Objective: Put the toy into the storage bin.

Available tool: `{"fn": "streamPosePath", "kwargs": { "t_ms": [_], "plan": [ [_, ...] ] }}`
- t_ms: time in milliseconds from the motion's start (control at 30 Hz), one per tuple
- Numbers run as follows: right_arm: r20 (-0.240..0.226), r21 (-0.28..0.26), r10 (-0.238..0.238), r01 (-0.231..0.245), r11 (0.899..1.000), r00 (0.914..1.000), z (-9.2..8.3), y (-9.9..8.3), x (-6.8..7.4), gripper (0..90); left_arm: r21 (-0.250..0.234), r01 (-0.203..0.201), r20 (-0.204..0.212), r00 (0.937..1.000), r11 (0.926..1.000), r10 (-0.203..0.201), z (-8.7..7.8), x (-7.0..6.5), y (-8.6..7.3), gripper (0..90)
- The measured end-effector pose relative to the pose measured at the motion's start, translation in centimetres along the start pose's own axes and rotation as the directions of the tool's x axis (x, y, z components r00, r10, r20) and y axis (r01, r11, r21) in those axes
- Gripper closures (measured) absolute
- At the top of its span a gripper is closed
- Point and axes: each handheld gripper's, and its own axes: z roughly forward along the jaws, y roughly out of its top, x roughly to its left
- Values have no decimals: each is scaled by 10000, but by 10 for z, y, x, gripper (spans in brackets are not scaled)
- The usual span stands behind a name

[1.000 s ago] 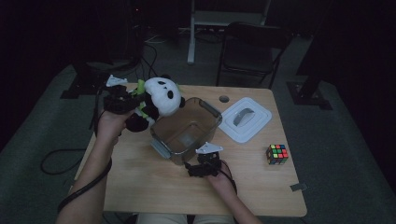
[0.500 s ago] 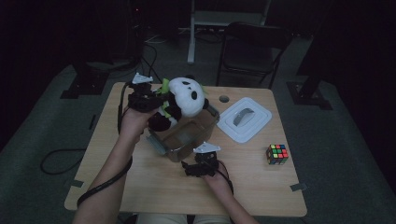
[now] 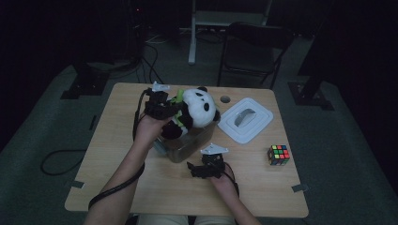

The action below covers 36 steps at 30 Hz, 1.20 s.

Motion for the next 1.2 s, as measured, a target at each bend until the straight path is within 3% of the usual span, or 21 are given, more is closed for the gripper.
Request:
{"fn": "streamPosePath", "kwargs": {
  "t_ms": [200,400,533,667,733,967,1033,1200],
  "plan": [
    [19,-81,49,-49,10000,10000,-1,0,-3,133,101,-181,69,9998,9998,180,2,-5,-5,662],
    [-37,-35,55,-55,10000,10000,-1,0,-4,133,279,-595,275,9979,9978,588,0,-6,-5,545],
    [-65,1,53,-53,10000,10000,-2,0,-6,133,294,-595,522,9970,9978,579,-2,-4,-4,499],
    [-69,41,80,-80,10000,9999,-4,-2,-9,133,84,-399,744,9965,9992,391,-13,-3,-2,427],
    [-126,91,118,-117,9999,9999,-3,-2,-10,133,-51,-497,709,9962,9987,500,-20,-3,0,428],
    [-165,150,118,-116,9998,9998,-2,-3,-12,133,-432,-369,667,9970,9984,397,-37,16,-3,411],
    [-197,187,128,-124,9997,9997,-2,-3,-12,133,-550,-227,950,9951,9982,279,-42,21,-4,411],
    [-168,211,139,-135,9997,9998,-2,-3,-14,134,-805,-158,794,9966,9966,222,-54,29,-5,395]
  ]
}}
